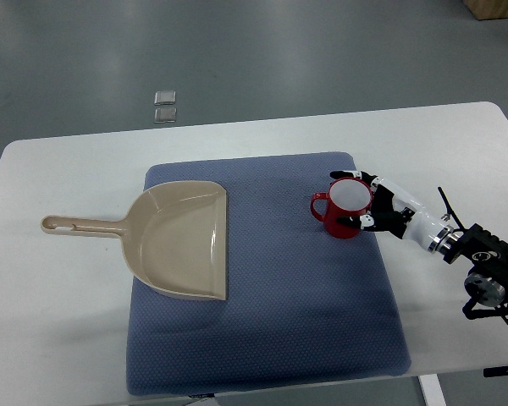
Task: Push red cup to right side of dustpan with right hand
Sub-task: 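Lower the right hand and cup it against the red mug, then push the red mug with the right hand toward the dustpan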
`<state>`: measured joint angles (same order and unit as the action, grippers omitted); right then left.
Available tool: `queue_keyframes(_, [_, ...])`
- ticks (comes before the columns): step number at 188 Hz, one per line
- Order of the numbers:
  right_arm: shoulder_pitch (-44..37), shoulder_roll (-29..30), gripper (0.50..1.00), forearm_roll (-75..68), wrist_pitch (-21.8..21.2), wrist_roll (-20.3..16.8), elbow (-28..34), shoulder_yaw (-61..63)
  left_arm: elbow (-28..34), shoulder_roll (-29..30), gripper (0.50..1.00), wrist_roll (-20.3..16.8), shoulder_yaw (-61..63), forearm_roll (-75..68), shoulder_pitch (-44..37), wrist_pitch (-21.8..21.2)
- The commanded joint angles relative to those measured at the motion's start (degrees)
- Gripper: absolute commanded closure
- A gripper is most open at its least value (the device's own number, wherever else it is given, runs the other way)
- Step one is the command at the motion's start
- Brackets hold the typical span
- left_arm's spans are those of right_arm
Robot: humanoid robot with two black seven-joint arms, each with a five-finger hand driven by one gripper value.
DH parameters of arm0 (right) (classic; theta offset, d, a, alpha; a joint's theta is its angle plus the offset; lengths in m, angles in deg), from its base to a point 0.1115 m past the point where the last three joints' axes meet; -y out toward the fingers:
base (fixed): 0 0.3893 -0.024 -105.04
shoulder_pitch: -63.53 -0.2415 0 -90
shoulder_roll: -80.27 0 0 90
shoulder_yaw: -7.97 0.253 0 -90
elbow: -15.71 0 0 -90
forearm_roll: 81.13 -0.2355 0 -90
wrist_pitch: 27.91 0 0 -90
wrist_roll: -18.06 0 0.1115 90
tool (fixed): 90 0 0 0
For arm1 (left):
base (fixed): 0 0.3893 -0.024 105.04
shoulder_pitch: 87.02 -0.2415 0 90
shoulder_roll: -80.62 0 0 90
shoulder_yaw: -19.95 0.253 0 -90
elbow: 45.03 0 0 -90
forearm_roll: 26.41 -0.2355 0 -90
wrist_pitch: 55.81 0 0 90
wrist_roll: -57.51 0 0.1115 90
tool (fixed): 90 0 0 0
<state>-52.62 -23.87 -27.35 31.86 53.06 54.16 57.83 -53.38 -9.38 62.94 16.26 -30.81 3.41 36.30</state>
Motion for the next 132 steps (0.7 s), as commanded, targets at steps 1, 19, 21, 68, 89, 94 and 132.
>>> queue_keyframes(1, [0.14,0.51,0.570,0.00,0.08,0.00,-0.05,-0.02,0.00,0.00,0.500,0.02,0.00,0.00,0.00,0.00])
queue_keyframes(19, [0.22,1.13,0.570,0.00,0.08,0.00,-0.13,-0.02,0.00,0.00,0.500,-0.07,0.00,0.00,0.00,0.00])
queue_keyframes(21, [0.22,1.22,0.570,0.09,0.08,0.00,-0.13,-0.02,0.00,0.00,0.500,0.02,0.00,0.00,0.00,0.00])
queue_keyframes(68, [0.40,2.10,0.570,0.00,0.08,0.00,-1.54,0.06,0.00,0.00,0.500,0.02,0.00,0.00,0.00,0.00])
queue_keyframes(89, [0.40,2.54,0.570,0.00,0.26,0.00,-1.80,0.06,0.00,0.00,0.500,0.02,0.08,0.00,0.00,0.00])
queue_keyframes(94, [0.40,2.62,0.570,0.00,0.26,0.00,-1.80,0.15,0.00,0.00,0.500,0.02,0.00,0.00,0.00,0.00])
queue_keyframes(132, [0.31,4.47,0.570,0.00,0.43,0.00,-1.89,0.59,0.00,0.00,0.500,0.02,0.00,0.00,0.00,0.00])
